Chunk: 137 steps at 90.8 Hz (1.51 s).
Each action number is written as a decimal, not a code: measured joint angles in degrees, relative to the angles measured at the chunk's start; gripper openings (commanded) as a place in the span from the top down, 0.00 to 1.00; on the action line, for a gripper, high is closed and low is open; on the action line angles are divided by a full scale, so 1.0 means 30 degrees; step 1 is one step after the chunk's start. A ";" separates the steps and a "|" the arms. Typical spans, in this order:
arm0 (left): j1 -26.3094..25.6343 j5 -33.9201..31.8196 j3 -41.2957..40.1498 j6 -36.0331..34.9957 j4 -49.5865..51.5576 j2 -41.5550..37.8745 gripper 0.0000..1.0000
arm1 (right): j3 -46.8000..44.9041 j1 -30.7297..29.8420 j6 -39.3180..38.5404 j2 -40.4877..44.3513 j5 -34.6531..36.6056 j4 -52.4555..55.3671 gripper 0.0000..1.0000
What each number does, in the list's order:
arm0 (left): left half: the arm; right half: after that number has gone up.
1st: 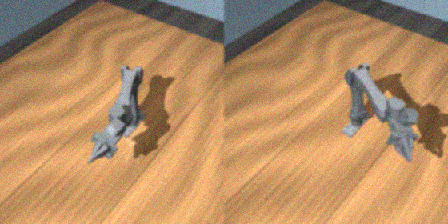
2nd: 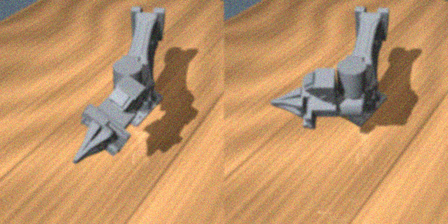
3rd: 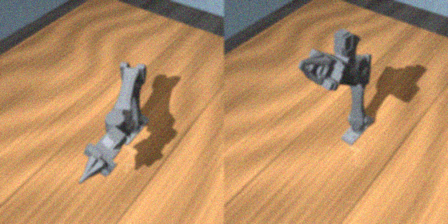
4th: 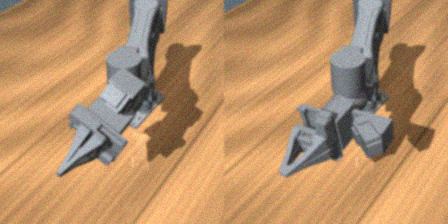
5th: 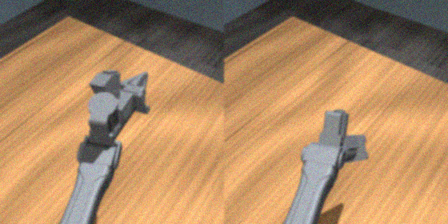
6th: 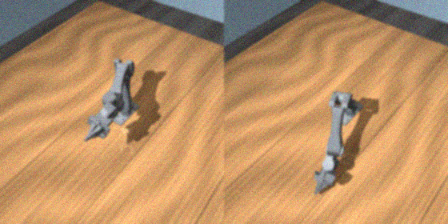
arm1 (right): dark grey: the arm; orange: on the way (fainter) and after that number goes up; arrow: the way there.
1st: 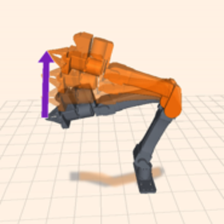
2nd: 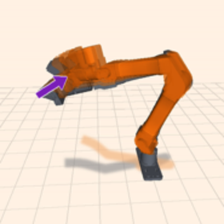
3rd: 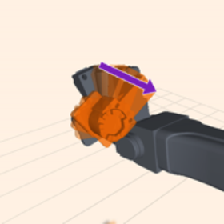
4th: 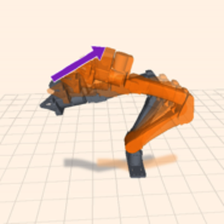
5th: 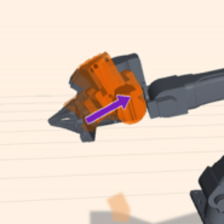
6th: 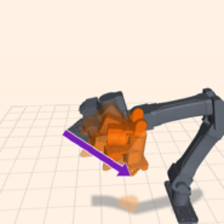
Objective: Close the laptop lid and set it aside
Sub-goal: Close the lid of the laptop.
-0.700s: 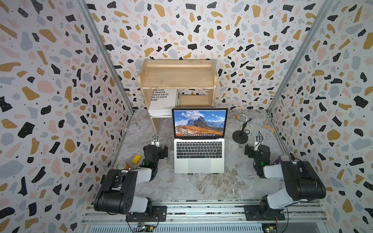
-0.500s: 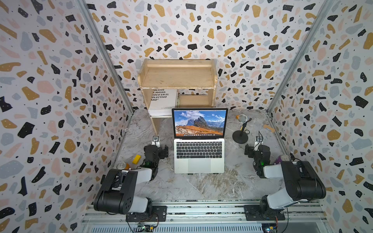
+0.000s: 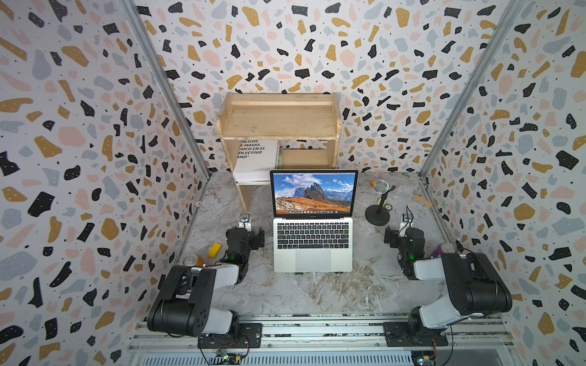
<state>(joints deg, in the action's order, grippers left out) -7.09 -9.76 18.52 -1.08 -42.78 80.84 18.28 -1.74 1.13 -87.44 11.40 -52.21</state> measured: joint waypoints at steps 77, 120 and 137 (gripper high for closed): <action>-0.1049 0.3614 2.2345 1.2553 2.6520 -0.5268 0.00 | 2.2425 -0.0612 1.2582 0.6819 -0.9173 2.8028 0.30; -0.1071 0.7002 2.5777 1.5110 2.9674 -0.0153 0.00 | 2.9354 -0.4000 1.4484 -0.0984 -0.9785 3.1831 0.36; -0.1064 0.7439 2.6236 1.5628 2.9230 0.0656 0.00 | 3.1314 -0.5056 1.4557 -0.3067 -0.9158 3.2261 0.36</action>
<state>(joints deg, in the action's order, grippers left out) -10.28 12.56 97.23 45.80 44.91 82.81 112.22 -16.91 44.80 -96.64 -16.08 44.58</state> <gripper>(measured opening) 1.000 0.639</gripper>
